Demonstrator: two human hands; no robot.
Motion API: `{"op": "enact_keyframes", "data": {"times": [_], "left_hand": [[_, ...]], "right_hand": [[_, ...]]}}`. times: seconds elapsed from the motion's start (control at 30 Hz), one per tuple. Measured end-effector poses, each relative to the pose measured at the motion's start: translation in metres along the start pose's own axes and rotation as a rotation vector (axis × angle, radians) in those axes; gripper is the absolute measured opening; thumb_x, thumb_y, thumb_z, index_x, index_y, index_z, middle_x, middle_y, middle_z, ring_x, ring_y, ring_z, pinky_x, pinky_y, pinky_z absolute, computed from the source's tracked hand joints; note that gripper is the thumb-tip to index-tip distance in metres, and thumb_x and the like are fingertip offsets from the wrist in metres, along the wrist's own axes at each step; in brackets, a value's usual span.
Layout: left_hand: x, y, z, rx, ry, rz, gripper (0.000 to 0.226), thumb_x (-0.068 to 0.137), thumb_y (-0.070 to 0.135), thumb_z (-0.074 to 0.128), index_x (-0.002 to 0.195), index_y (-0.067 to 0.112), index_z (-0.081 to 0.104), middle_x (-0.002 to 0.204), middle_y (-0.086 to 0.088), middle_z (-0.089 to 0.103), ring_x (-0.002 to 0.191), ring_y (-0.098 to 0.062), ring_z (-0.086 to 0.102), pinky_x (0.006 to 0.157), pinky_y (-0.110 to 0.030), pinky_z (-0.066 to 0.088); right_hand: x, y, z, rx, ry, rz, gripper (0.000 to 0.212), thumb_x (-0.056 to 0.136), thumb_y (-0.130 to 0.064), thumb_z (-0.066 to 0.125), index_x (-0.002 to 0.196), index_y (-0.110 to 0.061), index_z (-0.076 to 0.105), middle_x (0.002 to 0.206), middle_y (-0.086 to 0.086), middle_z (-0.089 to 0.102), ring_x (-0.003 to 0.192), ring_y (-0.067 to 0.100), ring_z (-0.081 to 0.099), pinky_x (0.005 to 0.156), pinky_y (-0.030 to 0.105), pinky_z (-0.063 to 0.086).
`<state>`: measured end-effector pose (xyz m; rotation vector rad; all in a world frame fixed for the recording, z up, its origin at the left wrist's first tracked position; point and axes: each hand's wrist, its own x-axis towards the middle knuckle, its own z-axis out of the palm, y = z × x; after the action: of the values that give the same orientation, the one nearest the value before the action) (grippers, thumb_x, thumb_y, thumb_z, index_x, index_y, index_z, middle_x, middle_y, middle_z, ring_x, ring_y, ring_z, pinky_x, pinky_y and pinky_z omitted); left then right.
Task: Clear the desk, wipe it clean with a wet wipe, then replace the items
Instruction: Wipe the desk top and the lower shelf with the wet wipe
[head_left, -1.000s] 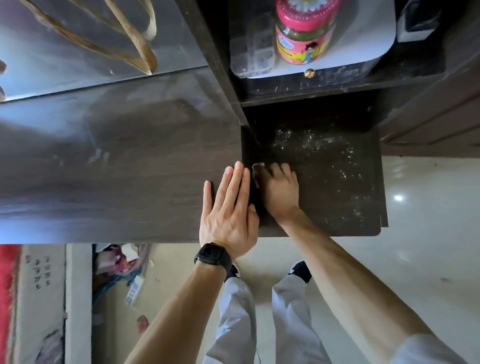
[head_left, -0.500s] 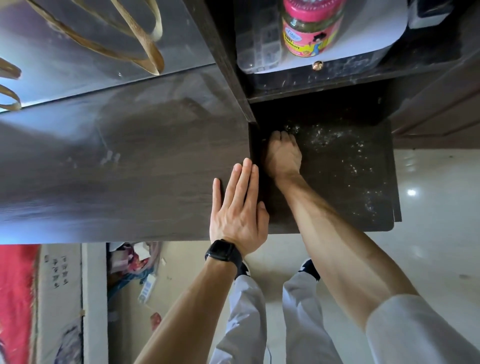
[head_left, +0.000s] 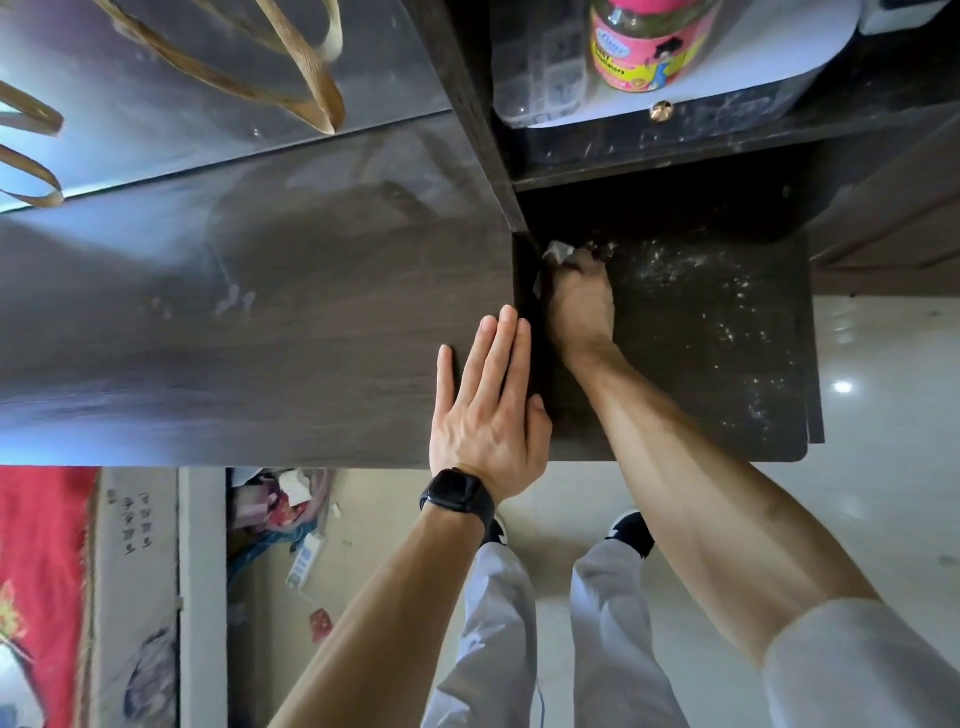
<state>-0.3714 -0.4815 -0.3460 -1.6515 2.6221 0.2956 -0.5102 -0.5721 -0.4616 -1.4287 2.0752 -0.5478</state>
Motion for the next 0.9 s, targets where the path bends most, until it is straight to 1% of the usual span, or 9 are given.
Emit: {"op": "enact_keyframes", "data": {"times": [0.23, 0.3, 0.43, 0.53, 0.6, 0.67, 0.73, 0.8, 0.9], "left_hand": [[-0.001, 0.001, -0.002, -0.002, -0.004, -0.005, 0.069, 0.091, 0.029, 0.04, 0.155, 0.011, 0.023, 0.165, -0.002, 0.014, 0.152, -0.016, 0.006, 0.121, -0.053, 0.013], [-0.002, 0.001, -0.003, -0.003, 0.009, -0.002, 0.069, 0.09, 0.029, 0.04, 0.155, 0.011, 0.024, 0.164, -0.002, 0.015, 0.152, -0.016, 0.007, 0.121, -0.053, 0.013], [0.0, 0.001, -0.002, -0.002, 0.022, 0.005, 0.07, 0.089, 0.028, 0.041, 0.155, 0.01, 0.025, 0.164, -0.003, 0.016, 0.152, -0.017, 0.009, 0.121, -0.053, 0.013], [-0.001, 0.001, -0.001, 0.007, 0.022, 0.002, 0.071, 0.089, 0.028, 0.043, 0.155, 0.011, 0.025, 0.164, -0.003, 0.016, 0.152, -0.017, 0.009, 0.121, -0.053, 0.013], [-0.001, 0.0, -0.001, 0.008, 0.018, 0.005, 0.07, 0.089, 0.029, 0.041, 0.155, 0.011, 0.024, 0.164, -0.002, 0.015, 0.152, -0.017, 0.008, 0.121, -0.053, 0.013], [0.0, 0.0, 0.0, 0.006, 0.023, 0.001, 0.07, 0.09, 0.029, 0.041, 0.155, 0.011, 0.023, 0.164, -0.002, 0.015, 0.152, -0.016, 0.008, 0.121, -0.053, 0.012], [0.0, 0.001, 0.0, 0.006, 0.031, 0.001, 0.07, 0.089, 0.028, 0.042, 0.155, 0.011, 0.024, 0.164, -0.002, 0.016, 0.152, -0.016, 0.009, 0.121, -0.053, 0.013], [0.0, 0.0, 0.0, 0.01, 0.038, 0.002, 0.07, 0.089, 0.028, 0.043, 0.155, 0.011, 0.025, 0.164, -0.003, 0.017, 0.152, -0.017, 0.01, 0.121, -0.053, 0.013], [-0.001, 0.0, 0.0, 0.011, 0.04, 0.006, 0.069, 0.09, 0.028, 0.043, 0.154, 0.01, 0.026, 0.164, -0.003, 0.018, 0.152, -0.017, 0.011, 0.12, -0.053, 0.014]], "right_hand": [[-0.063, 0.018, -0.004, -0.259, -0.231, -0.206, 0.036, 0.09, -0.022, 0.05, 0.123, -0.019, 0.063, 0.117, 0.011, 0.061, 0.112, 0.031, 0.05, 0.101, 0.038, 0.043], [-0.063, 0.023, -0.018, -0.254, -0.154, -0.211, 0.034, 0.085, -0.017, 0.057, 0.117, -0.016, 0.067, 0.112, 0.012, 0.061, 0.104, 0.032, 0.052, 0.093, 0.041, 0.048], [-0.053, 0.028, -0.022, -0.206, 0.122, -0.223, 0.036, 0.083, -0.011, 0.051, 0.115, -0.01, 0.068, 0.103, 0.017, 0.062, 0.09, 0.037, 0.057, 0.077, 0.043, 0.053], [-0.052, 0.017, -0.003, -0.308, 0.014, -0.233, 0.046, 0.083, -0.014, 0.052, 0.128, -0.013, 0.061, 0.115, 0.016, 0.062, 0.1, 0.037, 0.057, 0.081, 0.043, 0.049], [-0.058, 0.013, 0.006, -0.381, -0.037, -0.22, 0.054, 0.088, -0.022, 0.044, 0.141, -0.014, 0.05, 0.135, 0.012, 0.055, 0.119, 0.032, 0.052, 0.092, 0.044, 0.046], [-0.064, 0.017, 0.011, -0.446, -0.145, -0.234, 0.064, 0.094, -0.028, 0.04, 0.154, -0.013, 0.026, 0.16, 0.006, 0.029, 0.144, 0.025, 0.03, 0.112, 0.044, 0.03], [-0.069, 0.026, 0.01, -0.491, -0.193, -0.237, 0.069, 0.097, -0.033, 0.039, 0.157, -0.011, 0.012, 0.165, 0.005, 0.013, 0.152, 0.022, 0.012, 0.121, 0.047, 0.012], [-0.075, 0.033, 0.001, -0.53, -0.174, -0.193, 0.07, 0.097, -0.04, 0.03, 0.156, -0.008, 0.012, 0.165, 0.008, 0.011, 0.153, 0.023, 0.003, 0.122, 0.051, 0.003], [-0.081, 0.036, -0.014, -0.45, -0.107, -0.155, 0.069, 0.096, -0.042, 0.017, 0.154, -0.005, 0.021, 0.163, 0.011, 0.018, 0.153, 0.024, 0.006, 0.122, 0.052, 0.009]]}}
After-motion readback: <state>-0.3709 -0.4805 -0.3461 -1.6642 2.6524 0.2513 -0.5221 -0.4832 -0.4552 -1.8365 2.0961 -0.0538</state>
